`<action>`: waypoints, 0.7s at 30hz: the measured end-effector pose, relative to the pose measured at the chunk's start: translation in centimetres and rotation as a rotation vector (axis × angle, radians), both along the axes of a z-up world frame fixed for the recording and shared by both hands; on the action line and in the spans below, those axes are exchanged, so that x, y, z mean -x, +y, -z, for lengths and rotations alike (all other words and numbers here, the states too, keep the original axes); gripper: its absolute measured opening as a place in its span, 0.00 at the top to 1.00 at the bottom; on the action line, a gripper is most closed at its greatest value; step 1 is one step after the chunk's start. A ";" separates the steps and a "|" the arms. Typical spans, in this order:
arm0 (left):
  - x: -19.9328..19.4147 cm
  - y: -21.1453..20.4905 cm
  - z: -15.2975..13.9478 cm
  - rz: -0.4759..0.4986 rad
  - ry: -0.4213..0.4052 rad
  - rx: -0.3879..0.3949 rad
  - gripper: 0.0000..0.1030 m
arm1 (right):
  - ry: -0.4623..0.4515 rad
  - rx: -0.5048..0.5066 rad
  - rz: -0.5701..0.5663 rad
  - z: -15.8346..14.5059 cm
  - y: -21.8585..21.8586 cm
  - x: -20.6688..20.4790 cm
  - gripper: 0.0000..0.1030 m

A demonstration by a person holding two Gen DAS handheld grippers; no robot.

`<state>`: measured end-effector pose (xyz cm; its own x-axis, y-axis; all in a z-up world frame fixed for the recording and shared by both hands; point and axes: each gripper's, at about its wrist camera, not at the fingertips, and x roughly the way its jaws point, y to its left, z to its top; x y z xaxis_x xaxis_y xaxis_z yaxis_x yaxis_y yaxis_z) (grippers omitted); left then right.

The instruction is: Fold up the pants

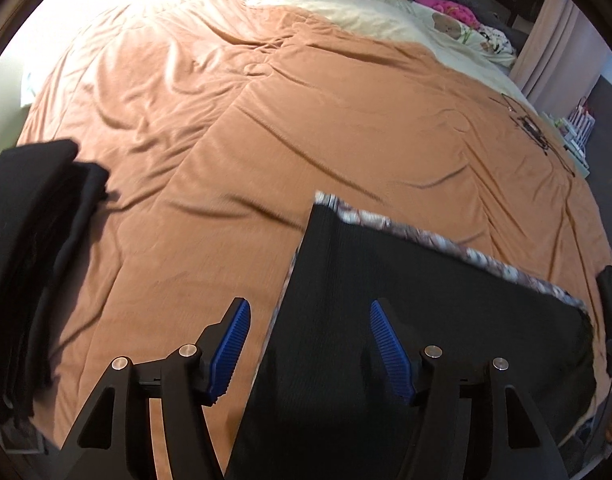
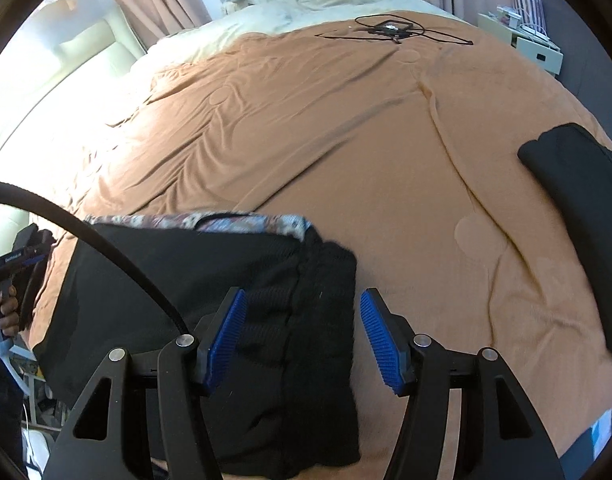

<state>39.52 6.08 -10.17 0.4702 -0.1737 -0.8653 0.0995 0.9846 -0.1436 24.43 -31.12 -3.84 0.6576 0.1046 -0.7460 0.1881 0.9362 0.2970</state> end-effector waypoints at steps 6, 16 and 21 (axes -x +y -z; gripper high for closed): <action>4.3 1.2 -0.5 -0.002 -0.017 0.024 0.37 | -0.002 -0.016 0.001 -0.4 0.4 2.9 0.44; 11.1 3.2 -1.1 -0.034 -0.056 0.093 0.37 | -0.014 -0.065 -0.006 -0.3 1.4 6.8 0.44; 14.6 4.7 -0.9 -0.064 -0.064 0.151 0.37 | -0.031 -0.092 -0.005 -0.2 1.7 8.9 0.44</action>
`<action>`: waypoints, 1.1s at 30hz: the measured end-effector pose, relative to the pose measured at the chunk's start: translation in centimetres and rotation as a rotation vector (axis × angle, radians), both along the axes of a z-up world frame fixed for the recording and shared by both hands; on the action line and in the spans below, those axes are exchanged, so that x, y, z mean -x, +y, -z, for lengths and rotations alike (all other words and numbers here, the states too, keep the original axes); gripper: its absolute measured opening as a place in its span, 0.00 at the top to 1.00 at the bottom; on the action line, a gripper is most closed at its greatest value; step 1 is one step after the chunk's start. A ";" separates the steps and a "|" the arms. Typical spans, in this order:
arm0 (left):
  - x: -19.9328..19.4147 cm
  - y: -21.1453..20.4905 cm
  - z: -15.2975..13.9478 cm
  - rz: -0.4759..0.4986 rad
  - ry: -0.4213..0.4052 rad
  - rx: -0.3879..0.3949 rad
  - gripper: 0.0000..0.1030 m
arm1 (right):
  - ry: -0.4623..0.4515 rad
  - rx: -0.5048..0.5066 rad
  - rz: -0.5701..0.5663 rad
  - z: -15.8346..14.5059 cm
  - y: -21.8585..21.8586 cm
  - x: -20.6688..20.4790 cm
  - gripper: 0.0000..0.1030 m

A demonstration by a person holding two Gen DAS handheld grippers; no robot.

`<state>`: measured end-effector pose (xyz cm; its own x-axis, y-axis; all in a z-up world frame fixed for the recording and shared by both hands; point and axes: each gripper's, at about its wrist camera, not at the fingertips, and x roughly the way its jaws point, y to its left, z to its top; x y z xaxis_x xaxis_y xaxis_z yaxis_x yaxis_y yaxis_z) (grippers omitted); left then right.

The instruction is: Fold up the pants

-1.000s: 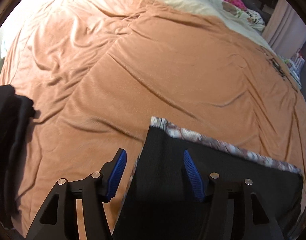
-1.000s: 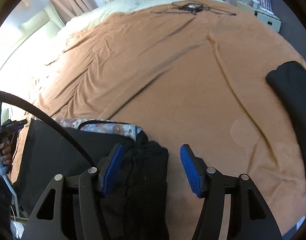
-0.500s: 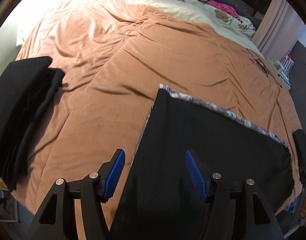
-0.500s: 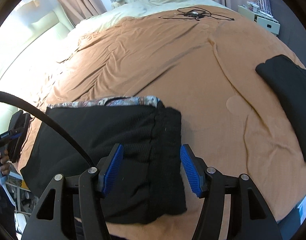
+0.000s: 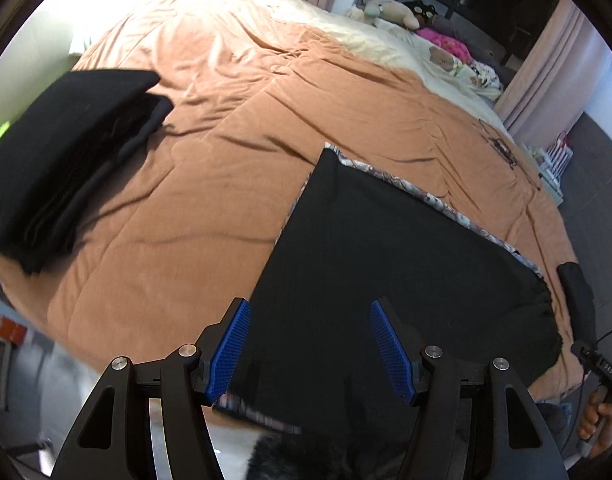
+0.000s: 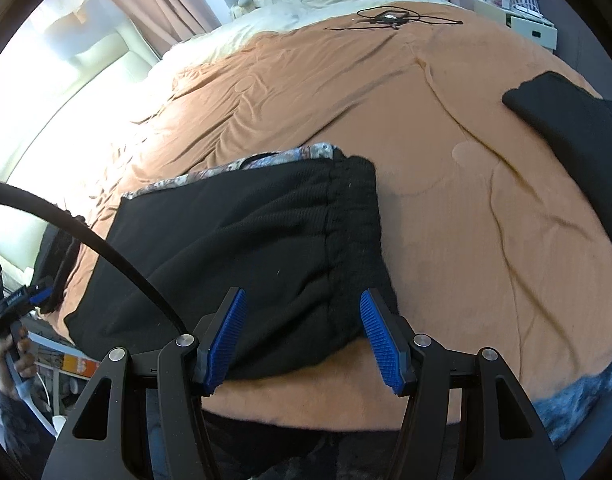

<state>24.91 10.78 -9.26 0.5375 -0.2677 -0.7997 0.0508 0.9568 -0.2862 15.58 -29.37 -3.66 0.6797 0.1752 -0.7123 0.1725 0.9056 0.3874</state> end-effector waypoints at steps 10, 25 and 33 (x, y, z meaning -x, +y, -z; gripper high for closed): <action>5.7 2.5 1.0 -0.053 -0.004 0.159 0.29 | -0.059 0.000 -0.028 -1.3 2.5 4.7 0.44; 7.9 3.6 7.3 -0.127 0.038 0.475 0.29 | -0.043 -0.008 -0.065 0.7 7.5 5.5 0.44; 7.2 3.7 9.1 -0.173 0.029 0.607 0.29 | -0.026 0.021 -0.105 1.4 11.1 3.7 0.44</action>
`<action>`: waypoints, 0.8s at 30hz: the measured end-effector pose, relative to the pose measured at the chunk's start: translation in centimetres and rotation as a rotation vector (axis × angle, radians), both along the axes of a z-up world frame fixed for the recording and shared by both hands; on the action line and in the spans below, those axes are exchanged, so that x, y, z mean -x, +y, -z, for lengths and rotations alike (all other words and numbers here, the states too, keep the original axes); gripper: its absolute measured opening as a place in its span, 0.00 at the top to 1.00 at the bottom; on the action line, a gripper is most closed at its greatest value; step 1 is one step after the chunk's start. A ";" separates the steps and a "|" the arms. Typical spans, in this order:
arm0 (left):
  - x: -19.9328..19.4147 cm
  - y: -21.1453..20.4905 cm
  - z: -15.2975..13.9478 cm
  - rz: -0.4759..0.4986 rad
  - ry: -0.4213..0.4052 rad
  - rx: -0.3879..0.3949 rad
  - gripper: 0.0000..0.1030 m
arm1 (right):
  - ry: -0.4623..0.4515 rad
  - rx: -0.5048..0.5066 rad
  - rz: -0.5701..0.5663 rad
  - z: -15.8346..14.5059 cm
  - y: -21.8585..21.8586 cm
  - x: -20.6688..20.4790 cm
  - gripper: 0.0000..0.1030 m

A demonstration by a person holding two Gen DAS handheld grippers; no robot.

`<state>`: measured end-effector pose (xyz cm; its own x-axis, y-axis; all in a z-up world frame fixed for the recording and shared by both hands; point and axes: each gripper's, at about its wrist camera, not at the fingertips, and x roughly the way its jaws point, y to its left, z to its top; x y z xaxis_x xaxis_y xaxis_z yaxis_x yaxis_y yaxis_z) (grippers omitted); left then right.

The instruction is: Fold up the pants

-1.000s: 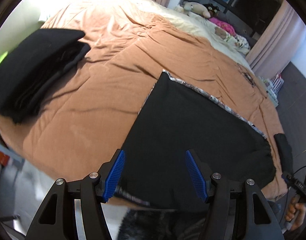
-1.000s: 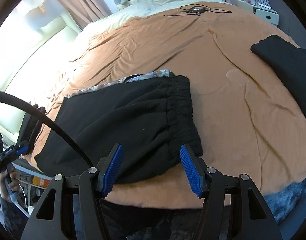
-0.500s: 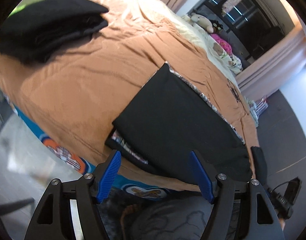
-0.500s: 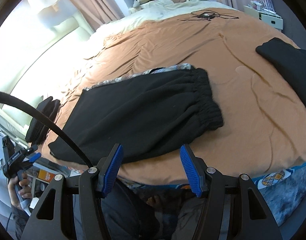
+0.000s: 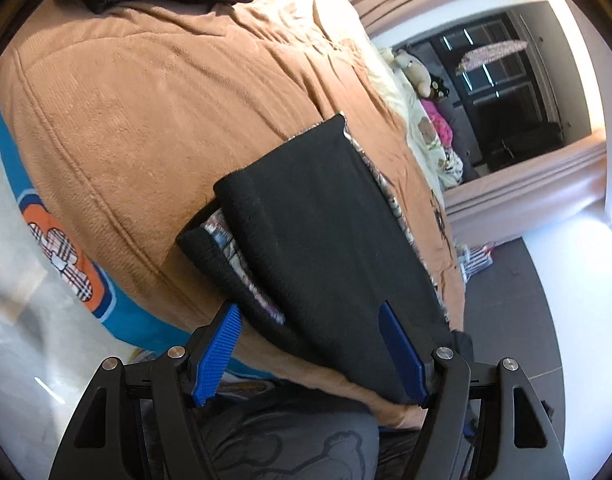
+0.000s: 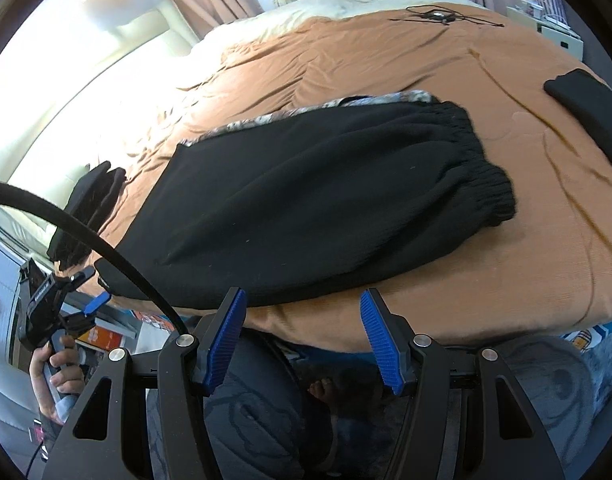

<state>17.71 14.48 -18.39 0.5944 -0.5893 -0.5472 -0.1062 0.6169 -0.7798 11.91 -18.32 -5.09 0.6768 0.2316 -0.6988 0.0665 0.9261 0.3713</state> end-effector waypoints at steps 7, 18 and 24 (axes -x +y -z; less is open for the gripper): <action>-1.3 1.1 -0.8 -0.060 -0.049 0.026 0.31 | 0.009 0.027 -0.086 0.0 3.8 -2.1 0.44; -0.7 1.3 1.8 -0.101 -0.020 0.093 0.32 | 0.030 0.111 -0.207 -0.3 10.0 -6.6 0.45; -2.0 2.2 2.7 -0.136 0.046 0.121 0.88 | 0.059 0.116 -0.244 0.5 12.7 -9.5 0.69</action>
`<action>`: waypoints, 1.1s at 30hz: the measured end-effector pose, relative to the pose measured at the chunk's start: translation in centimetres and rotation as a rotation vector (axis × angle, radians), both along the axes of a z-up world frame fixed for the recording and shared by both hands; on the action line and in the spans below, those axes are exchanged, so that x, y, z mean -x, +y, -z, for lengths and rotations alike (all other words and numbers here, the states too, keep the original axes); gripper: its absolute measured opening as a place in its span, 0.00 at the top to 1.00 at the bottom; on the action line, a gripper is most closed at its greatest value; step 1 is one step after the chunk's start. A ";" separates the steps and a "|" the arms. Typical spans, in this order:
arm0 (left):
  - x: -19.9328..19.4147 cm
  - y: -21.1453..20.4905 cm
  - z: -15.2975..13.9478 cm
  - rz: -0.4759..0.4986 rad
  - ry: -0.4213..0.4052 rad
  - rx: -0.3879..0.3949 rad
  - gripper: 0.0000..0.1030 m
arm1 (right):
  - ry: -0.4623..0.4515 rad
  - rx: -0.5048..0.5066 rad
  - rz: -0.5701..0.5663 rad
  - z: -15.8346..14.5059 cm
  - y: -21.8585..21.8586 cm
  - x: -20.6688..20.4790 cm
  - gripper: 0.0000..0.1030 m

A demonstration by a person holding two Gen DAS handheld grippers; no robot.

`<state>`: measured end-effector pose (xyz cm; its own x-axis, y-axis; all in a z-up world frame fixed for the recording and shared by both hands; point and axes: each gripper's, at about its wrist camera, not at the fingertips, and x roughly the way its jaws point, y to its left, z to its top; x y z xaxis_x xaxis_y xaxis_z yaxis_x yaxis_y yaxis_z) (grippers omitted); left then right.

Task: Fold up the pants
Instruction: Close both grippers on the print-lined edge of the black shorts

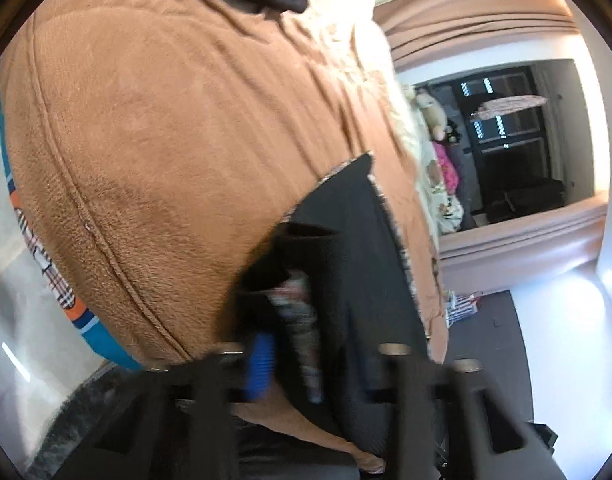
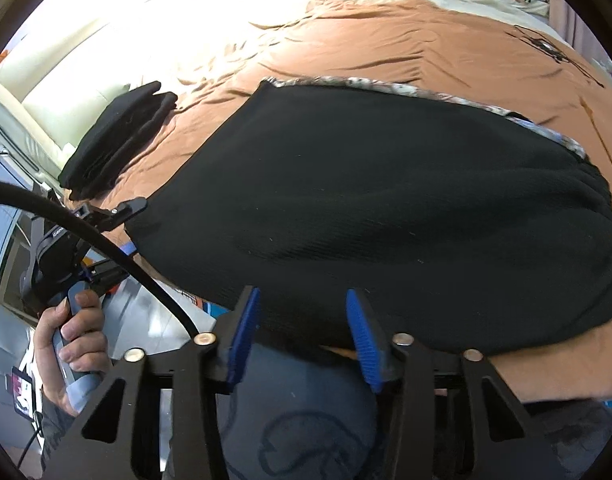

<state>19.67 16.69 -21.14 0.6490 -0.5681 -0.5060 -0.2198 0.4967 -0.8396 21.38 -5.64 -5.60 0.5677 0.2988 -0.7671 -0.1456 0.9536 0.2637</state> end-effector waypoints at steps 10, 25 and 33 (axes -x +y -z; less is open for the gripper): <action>1.9 0.5 -1.7 -0.013 -0.075 0.036 0.93 | 0.119 -0.008 -0.118 3.9 3.8 -2.6 0.82; 1.7 -0.1 -1.2 -0.049 -0.057 0.020 0.51 | 0.070 -0.035 -0.025 3.7 1.0 -5.8 0.82; 0.8 -0.5 -0.7 -0.080 -0.009 -0.014 0.73 | 0.039 -0.078 0.016 2.6 -0.3 -7.7 0.82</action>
<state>18.91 16.15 -20.48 0.6966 -0.5068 -0.5078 -0.2520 0.4899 -0.8346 29.09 -5.96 -8.21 0.5430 0.3498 -0.7634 -0.1190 0.9320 0.3424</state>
